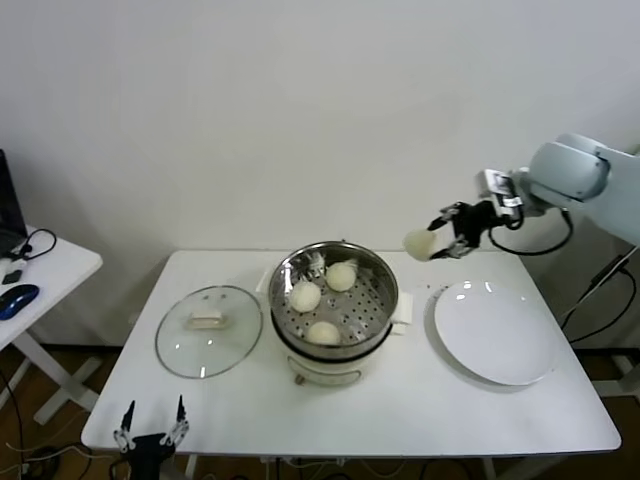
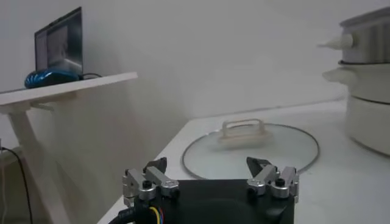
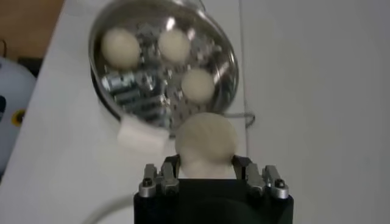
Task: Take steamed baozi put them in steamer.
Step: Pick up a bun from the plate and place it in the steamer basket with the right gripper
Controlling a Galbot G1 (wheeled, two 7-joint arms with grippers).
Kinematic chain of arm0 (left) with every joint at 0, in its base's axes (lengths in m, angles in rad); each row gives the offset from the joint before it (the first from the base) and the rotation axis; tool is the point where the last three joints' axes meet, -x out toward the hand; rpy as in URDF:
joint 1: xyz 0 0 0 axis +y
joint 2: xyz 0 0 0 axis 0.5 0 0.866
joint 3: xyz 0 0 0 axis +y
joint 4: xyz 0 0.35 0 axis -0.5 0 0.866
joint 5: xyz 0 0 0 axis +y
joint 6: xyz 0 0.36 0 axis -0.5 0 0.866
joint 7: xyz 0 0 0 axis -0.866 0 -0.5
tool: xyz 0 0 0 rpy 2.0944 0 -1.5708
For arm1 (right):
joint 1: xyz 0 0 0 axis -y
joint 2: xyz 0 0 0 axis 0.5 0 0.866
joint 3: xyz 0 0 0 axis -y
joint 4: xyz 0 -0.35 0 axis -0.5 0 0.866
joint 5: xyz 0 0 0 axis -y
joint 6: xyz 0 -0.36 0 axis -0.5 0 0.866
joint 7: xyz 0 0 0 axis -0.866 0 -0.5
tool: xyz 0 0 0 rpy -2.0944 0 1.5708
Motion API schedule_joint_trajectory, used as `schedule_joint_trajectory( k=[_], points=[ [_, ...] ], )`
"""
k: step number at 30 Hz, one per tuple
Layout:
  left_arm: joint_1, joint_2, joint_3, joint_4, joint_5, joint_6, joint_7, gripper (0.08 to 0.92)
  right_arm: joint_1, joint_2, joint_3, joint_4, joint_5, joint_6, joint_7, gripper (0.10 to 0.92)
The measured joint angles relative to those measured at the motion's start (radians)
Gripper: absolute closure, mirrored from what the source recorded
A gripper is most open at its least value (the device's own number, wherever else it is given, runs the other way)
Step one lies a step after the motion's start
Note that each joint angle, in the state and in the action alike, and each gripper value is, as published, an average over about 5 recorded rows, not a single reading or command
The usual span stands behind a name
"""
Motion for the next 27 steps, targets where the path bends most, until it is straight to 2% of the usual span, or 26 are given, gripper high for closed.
schedule_joint_trajectory(
  k=[11, 27],
  points=[
    [0.016, 0.001, -0.001, -0.038, -0.013, 0.007, -0.001, 0.177, -0.029, 0.142, -0.022, 0.063, 0.066, -0.107, 0.075, 0.426],
    [0.012, 0.001, -0.009, -0.060, -0.030, 0.013, 0.001, 0.177, -0.101, 0.315, -0.091, -0.081, 0.004, -0.127, 0.086, 0.423]
  ],
)
